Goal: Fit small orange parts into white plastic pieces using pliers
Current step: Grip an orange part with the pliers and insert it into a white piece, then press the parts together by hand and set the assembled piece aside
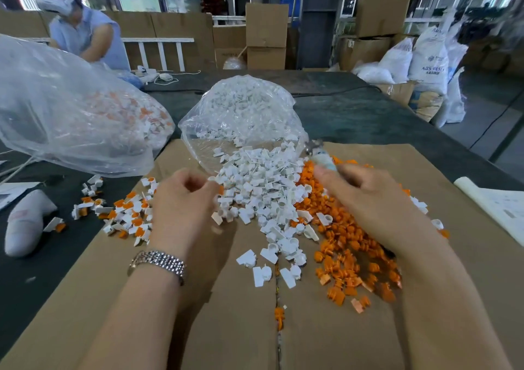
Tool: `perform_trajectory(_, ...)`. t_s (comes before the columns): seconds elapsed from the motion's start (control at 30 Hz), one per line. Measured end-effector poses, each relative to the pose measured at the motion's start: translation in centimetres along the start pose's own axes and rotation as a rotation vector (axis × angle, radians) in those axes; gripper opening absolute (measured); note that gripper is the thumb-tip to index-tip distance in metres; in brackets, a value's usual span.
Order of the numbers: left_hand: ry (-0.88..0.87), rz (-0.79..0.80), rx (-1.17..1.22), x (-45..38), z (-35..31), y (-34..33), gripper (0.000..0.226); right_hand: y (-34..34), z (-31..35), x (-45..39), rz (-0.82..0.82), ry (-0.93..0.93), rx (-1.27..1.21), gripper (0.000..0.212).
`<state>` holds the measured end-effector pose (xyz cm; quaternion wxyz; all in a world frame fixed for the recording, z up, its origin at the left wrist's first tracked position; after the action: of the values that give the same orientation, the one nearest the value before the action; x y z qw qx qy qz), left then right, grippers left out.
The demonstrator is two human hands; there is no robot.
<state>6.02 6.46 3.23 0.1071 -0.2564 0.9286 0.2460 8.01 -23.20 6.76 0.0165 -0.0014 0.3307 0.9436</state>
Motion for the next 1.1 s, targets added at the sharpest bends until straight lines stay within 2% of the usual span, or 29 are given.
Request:
perform_trajectory(0.1,-0.063,-0.165,-0.378,-0.6,-0.5,2.7,0.006,-0.2,-1.1,-0.9,-0.126,-0.032,0.308,0.035)
perform_trajectory(0.2,-0.121,-0.15,-0.473,-0.7,-0.9,2.5,0.01,-0.9,-3.2,-1.8,-0.15,-0.152,0.571,0.037)
perform_trajectory(0.27,-0.232,-0.04,-0.338,-0.5,-1.9,0.8,0.008,-0.7,-3.8,-2.0,-0.179,-0.196,0.609,0.038)
perform_trajectory(0.37,-0.269,0.322,-0.076,0.9,-2.7,-3.4,0.012,-0.7,-4.4,-2.3,-0.195,-0.225,0.627,0.042)
perform_trajectory(0.47,-0.302,0.636,-0.051,2.9,-3.3,-6.6,0.007,-1.3,-4.7,-2.4,-0.168,-0.239,0.628,0.047)
perform_trajectory(0.53,-0.318,0.765,-0.037,4.0,-3.5,-7.7,0.008,-1.6,-5.0,-2.5,-0.154,-0.248,0.611,0.05)
perform_trajectory(0.63,-0.354,0.853,-0.093,4.8,-3.5,-8.7,0.009,-1.6,-5.1,-2.6,-0.159,-0.261,0.604,0.053)
perform_trajectory(0.8,-0.36,0.858,-0.192,5.3,-3.2,-9.4,0.015,-1.6,-4.7,-2.4,-0.158,-0.243,0.568,0.056)
perform_trajectory(0.87,-0.362,0.864,-0.171,5.5,-3.3,-9.5,0.014,-1.2,-3.7,-2.2,-0.161,-0.176,0.512,0.04)
perform_trajectory(0.93,-0.37,0.876,-0.145,5.5,-3.5,-9.5,0.013,-1.4,-3.0,-2.0,-0.057,-0.093,0.413,0.015)
perform_trajectory(1.03,-0.356,0.869,-0.092,5.5,-3.6,-9.3,0.015,-3.1,-2.9,-0.7,0.265,-0.038,0.369,0.009)
perform_trajectory(1.1,-0.344,0.853,-0.071,5.3,-3.7,-9.1,0.016,-3.8,-3.0,0.1,0.388,-0.03,0.377,0.012)
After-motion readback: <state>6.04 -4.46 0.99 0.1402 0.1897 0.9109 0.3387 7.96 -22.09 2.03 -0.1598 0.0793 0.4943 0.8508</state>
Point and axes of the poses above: each hand's wrist, its own x-axis away from the middle knuckle, its own y-axis out of the back of the hand, z = x × y, the point moved 10 cm from there along -x, towards the middle knuckle, and after that the axes turned 10 degrees about -y, right-handed, at the moved point
